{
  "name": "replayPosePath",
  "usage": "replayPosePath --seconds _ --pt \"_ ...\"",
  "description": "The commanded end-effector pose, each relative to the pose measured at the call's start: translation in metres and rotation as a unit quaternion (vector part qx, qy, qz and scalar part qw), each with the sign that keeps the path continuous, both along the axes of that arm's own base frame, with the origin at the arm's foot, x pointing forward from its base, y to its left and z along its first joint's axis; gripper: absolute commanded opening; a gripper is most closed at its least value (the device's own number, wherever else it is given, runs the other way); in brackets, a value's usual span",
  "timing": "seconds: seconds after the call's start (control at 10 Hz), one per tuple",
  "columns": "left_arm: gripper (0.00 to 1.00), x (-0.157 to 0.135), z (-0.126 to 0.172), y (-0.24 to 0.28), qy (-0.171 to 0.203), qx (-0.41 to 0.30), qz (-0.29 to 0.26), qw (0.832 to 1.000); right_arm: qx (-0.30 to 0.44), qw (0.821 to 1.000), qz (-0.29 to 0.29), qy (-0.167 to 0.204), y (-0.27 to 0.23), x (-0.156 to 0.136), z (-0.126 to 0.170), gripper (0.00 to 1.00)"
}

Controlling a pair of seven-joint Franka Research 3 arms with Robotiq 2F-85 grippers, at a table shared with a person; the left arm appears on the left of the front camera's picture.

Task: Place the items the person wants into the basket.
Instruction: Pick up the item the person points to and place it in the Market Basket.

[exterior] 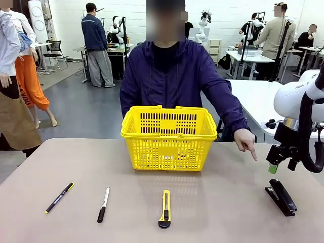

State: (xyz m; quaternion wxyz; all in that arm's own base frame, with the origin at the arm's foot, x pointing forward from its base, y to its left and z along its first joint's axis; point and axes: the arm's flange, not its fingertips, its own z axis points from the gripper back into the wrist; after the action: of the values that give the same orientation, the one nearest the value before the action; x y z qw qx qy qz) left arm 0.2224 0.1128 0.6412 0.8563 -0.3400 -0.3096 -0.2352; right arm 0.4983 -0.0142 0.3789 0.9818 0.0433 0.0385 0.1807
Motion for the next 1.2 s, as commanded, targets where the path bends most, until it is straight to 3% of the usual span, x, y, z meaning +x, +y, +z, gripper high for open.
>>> replayPosePath --seconds 0.0,0.5,1.1 --pt "1.0 0.0 0.0 0.002 -0.005 -0.004 -0.007 1.0 -0.002 1.0 -0.001 0.001 0.001 0.0 -0.001 1.0" --pt "1.0 0.0 0.0 0.002 -0.005 -0.004 -0.007 1.0 -0.028 0.999 0.003 -0.043 0.0 -0.019 -0.016 1.0" --pt "1.0 0.0 0.0 0.002 -0.005 -0.004 -0.007 1.0 -0.032 0.999 0.009 -0.029 0.001 -0.036 -0.052 1.0"
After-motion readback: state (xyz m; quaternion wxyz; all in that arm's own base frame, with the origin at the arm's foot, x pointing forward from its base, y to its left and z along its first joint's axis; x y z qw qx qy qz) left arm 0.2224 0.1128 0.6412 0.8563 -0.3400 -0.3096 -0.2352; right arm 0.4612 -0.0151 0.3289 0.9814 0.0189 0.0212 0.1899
